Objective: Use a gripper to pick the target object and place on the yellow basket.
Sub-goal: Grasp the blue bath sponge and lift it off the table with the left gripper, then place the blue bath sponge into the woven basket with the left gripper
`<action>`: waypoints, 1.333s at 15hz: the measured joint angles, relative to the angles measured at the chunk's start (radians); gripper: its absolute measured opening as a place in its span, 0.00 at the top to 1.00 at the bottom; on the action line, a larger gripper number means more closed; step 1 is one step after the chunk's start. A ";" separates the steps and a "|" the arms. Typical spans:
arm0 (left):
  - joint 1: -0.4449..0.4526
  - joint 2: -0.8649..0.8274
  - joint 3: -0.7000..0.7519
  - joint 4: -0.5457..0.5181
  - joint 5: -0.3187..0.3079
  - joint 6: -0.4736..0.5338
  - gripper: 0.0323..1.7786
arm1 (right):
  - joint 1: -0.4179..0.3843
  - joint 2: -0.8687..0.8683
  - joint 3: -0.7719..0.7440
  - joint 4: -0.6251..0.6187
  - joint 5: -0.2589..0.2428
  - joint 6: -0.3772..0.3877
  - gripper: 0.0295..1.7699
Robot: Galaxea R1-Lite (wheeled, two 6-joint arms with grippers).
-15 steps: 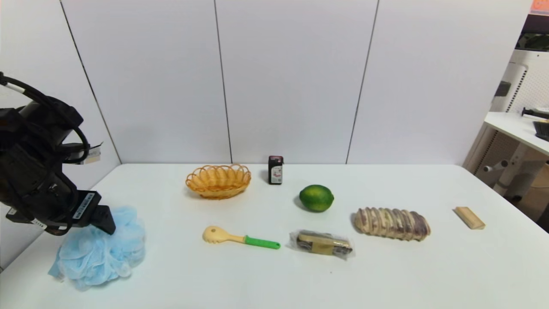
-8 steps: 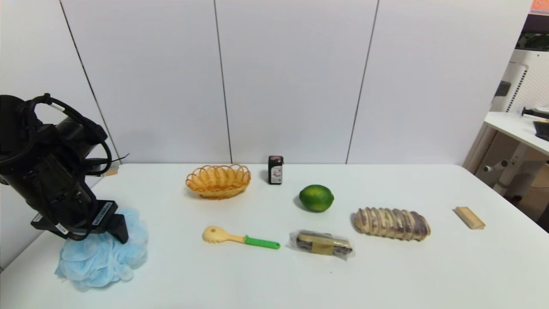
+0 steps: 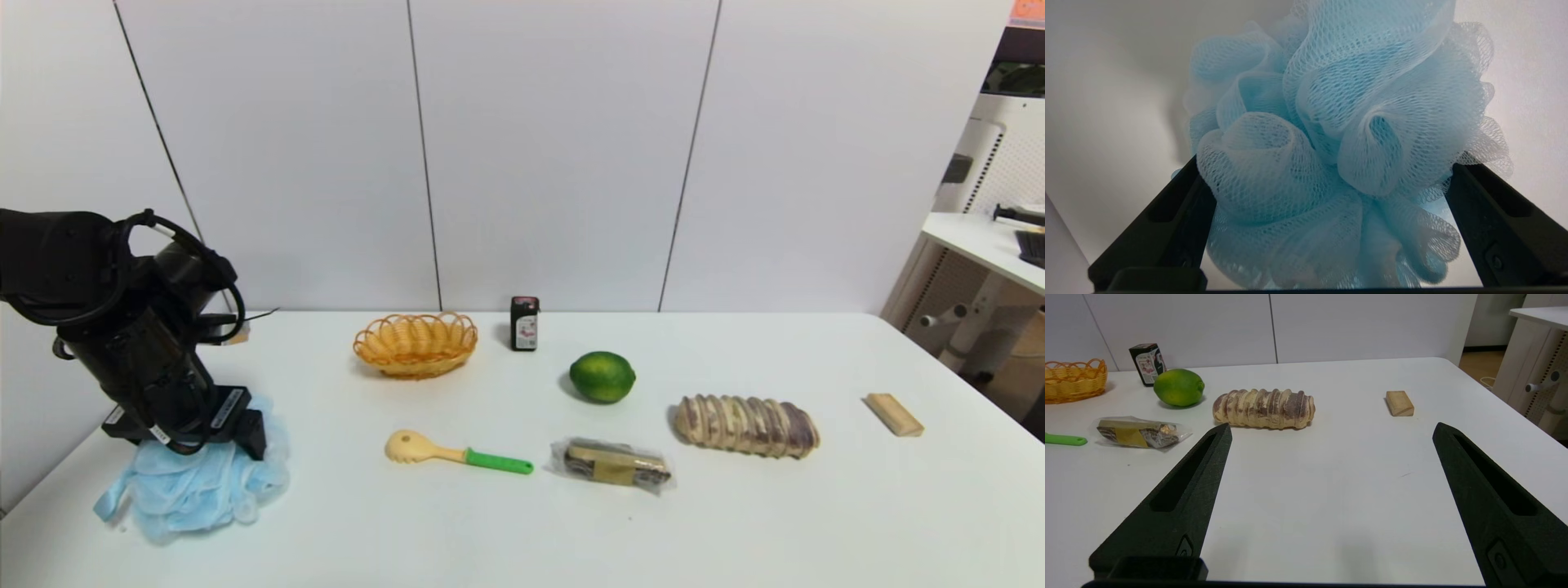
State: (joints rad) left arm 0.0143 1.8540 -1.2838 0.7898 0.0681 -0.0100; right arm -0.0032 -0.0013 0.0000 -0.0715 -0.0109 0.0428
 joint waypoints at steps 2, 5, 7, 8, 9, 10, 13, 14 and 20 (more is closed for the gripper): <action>0.000 0.023 0.000 -0.010 0.001 0.002 0.05 | 0.000 0.000 0.000 0.000 0.000 0.000 0.04; -0.001 0.051 0.001 -0.011 0.003 0.005 0.05 | 0.000 0.000 0.000 0.000 0.000 0.000 0.04; -0.009 0.065 0.001 -0.010 0.004 0.003 0.05 | 0.000 0.000 0.000 0.000 0.000 0.000 0.04; -0.012 0.071 0.001 -0.010 0.004 0.003 0.17 | 0.000 0.000 0.000 0.000 0.000 0.000 0.04; -0.012 0.075 0.000 -0.011 0.005 0.003 0.26 | 0.000 0.000 0.000 0.000 0.000 0.000 0.04; -0.013 0.077 0.000 -0.012 0.006 0.003 0.33 | 0.000 0.000 0.000 0.000 0.000 0.000 0.04; -0.012 0.078 -0.001 -0.013 0.006 0.003 0.50 | 0.000 0.000 0.000 0.000 0.000 0.000 0.04; -0.012 0.074 -0.001 -0.013 0.005 0.004 0.53 | 0.000 0.000 0.000 0.000 0.000 0.000 0.04; -0.031 -0.032 -0.094 -0.033 -0.002 0.052 0.56 | 0.000 0.000 0.000 0.000 0.000 0.000 0.04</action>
State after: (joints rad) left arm -0.0164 1.8217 -1.3783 0.7572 0.0657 0.0423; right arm -0.0032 -0.0013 0.0000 -0.0715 -0.0109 0.0423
